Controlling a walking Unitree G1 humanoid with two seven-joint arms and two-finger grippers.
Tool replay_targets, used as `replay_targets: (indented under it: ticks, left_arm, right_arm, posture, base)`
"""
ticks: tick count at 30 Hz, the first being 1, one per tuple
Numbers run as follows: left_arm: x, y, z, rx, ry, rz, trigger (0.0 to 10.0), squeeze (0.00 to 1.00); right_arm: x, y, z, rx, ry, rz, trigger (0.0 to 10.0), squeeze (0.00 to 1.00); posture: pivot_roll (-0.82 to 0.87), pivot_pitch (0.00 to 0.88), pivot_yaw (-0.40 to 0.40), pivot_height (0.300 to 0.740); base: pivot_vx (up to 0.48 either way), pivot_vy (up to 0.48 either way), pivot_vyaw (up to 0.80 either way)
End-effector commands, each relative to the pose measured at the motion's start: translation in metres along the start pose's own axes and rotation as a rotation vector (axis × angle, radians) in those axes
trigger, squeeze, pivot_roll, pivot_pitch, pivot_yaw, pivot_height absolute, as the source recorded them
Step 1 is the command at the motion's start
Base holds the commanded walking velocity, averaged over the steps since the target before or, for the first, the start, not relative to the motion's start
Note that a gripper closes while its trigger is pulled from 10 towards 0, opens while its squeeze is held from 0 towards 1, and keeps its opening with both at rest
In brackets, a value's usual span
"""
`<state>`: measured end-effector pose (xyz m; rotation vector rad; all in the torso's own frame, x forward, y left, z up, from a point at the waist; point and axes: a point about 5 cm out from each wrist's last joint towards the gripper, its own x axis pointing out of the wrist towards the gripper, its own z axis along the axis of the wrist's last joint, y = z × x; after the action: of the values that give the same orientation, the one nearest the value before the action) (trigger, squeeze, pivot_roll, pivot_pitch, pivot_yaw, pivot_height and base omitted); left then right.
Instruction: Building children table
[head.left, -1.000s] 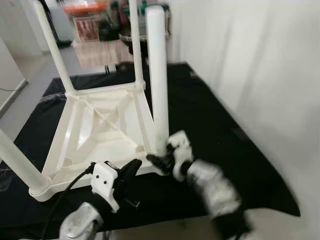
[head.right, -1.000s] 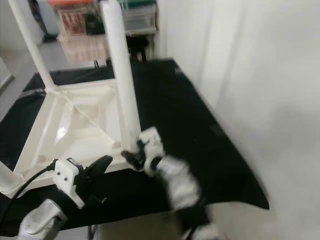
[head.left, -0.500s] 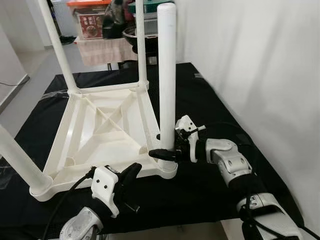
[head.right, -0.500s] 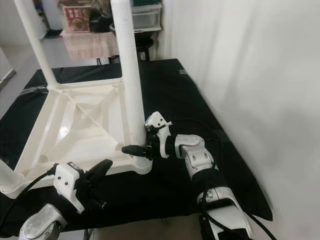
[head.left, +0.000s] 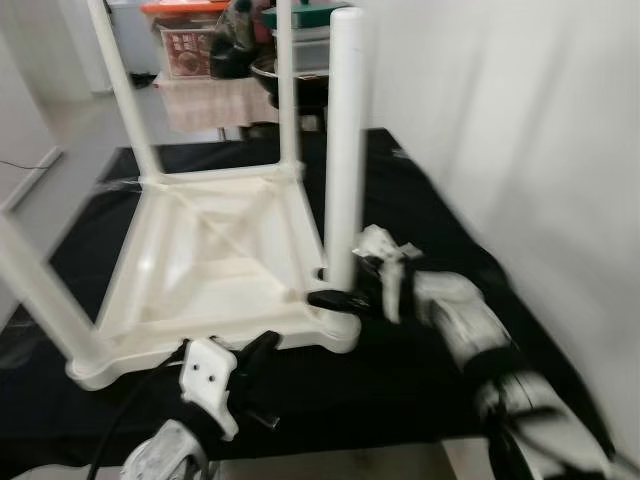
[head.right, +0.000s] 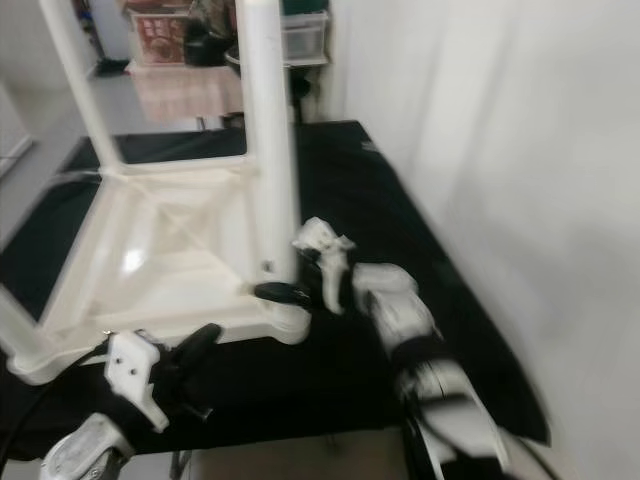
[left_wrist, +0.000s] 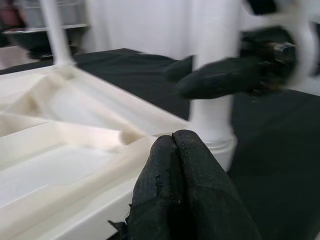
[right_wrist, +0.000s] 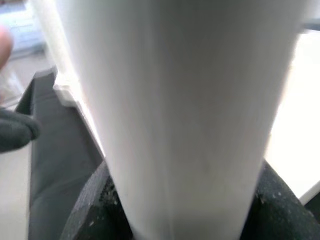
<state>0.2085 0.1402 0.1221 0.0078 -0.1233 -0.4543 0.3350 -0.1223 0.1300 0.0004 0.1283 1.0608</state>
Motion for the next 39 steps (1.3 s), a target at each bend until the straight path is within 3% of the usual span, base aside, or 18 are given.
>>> replay_targets:
  ticks: [1,2,3,4,5,10,16,17,19,20,22,23,24,26,28,29,31,39]
  left_arm:
    - [-0.002,0.0,0.0,0.002,0.001,-0.006,10.0,0.0]
    - [-0.002,0.0,0.0,0.002,0.001,-0.006,10.0,0.0]
    - [-0.003,0.0,-0.001,-0.001,0.004,-0.006,10.0,0.0]
    - [-0.004,0.0,-0.001,-0.003,0.01,-0.01,10.0,0.0]
    - [-0.004,-0.001,-0.002,-0.004,0.014,-0.016,10.0,0.0]
    - [0.0,0.0,0.0,-0.001,0.011,-0.035,10.0,0.0]
    - [0.0,0.004,0.0,0.011,0.009,-0.023,10.0,0.0]
    - [0.0,0.004,0.0,0.01,0.008,-0.014,10.0,0.0]
    - [0.0,0.004,0.0,0.01,0.008,-0.014,10.0,0.0]
    - [0.0,0.003,-0.001,0.007,0.007,-0.009,10.0,0.0]
    - [0.0,0.003,-0.001,0.007,0.007,-0.009,10.0,0.0]
    - [0.001,0.001,-0.001,0.004,0.005,-0.009,10.0,0.0]
    - [0.002,0.0,-0.002,0.002,0.003,-0.01,10.0,0.0]
    - [0.002,0.0,-0.002,0.002,0.003,-0.01,10.0,0.0]
    - [0.003,0.0,-0.002,0.003,0.002,-0.01,10.0,0.0]
    - [0.002,0.001,-0.002,0.005,0.002,-0.009,10.0,0.0]
    - [0.002,0.002,-0.001,0.007,0.002,-0.007,10.0,0.0]
    - [0.001,0.004,0.001,0.018,-0.003,0.008,10.0,0.0]
  right_arm:
    - [0.0,0.013,-0.04,0.097,0.106,-0.153,0.0,0.0]
    - [0.0,0.013,-0.04,0.097,0.106,-0.153,0.0,0.0]
    - [0.001,0.018,-0.057,0.105,0.178,-0.389,0.0,0.0]
    - [-0.002,0.037,-0.074,0.186,0.236,-0.622,0.0,0.0]
    - [0.003,0.059,-0.082,0.254,0.254,-0.667,0.0,0.0]
    - [0.024,0.072,-0.073,0.243,0.227,-0.607,0.0,0.0]
    - [0.037,0.048,-0.057,0.167,0.207,-0.608,0.0,0.0]
    - [0.04,0.045,-0.054,0.151,0.205,-0.606,4.0,0.0]
    - [0.04,0.045,-0.054,0.151,0.205,-0.606,4.0,0.0]
    - [0.042,0.042,-0.045,0.136,0.174,-0.584,10.0,0.16]
    - [0.042,0.042,-0.045,0.136,0.174,-0.584,10.0,0.16]
    - [0.048,0.038,-0.022,0.096,0.057,-0.424,10.0,1.0]
    - [0.049,0.034,0.001,0.077,-0.039,-0.269,10.0,1.0]
    - [0.049,0.034,0.001,0.077,-0.039,-0.269,10.0,1.0]
    - [0.042,0.025,0.026,-0.004,-0.093,-0.058,10.0,0.93]
    - [0.037,0.019,0.026,-0.069,-0.039,0.013,10.0,0.05]
    - [0.031,0.012,0.024,-0.139,0.033,0.082,10.0,0.05]
    - [0.024,-0.015,0.035,-0.122,0.13,0.138,10.0,0.0]
  posture:
    - [0.02,0.0,-0.019,0.74]
    - [0.02,0.0,-0.019,0.74]
    - [0.02,0.0,-0.016,0.74]
    - [0.02,0.0,0.004,0.74]
    - [0.02,0.0,0.004,0.74]
    - [0.01,0.0,0.019,0.74]
    - [0.02,0.0,0.002,0.74]
    - [0.02,0.0,-0.005,0.74]
    - [0.02,0.0,-0.005,0.74]
    - [0.03,0.0,-0.008,0.74]
    - [0.03,0.0,-0.008,0.74]
    - [0.03,0.0,-0.011,0.74]
    - [0.03,0.0,-0.014,0.74]
    - [0.03,0.0,-0.014,0.74]
    - [0.04,0.0,-0.016,0.74]
    - [0.04,0.0,-0.016,0.74]
    - [0.04,0.0,-0.016,0.74]
    - [0.07,0.0,-0.038,0.74]
  base:
    - [0.0,0.0,0.0]
    - [0.0,0.0,0.0]
    - [0.0,0.0,0.0]
    - [0.0,0.0,0.0]
    - [0.0,0.0,0.0]
    - [0.0,0.0,0.0]
    - [0.0,0.0,0.0]
    - [0.0,0.0,0.0]
    - [0.0,0.0,0.0]
    - [0.0,0.0,0.0]
    - [0.0,0.0,0.0]
    - [0.0,0.0,0.0]
    - [0.0,0.0,0.0]
    - [0.0,0.0,0.0]
    - [0.0,0.0,0.0]
    - [0.0,0.0,0.0]
    - [0.0,0.0,0.0]
    - [0.0,0.0,0.0]
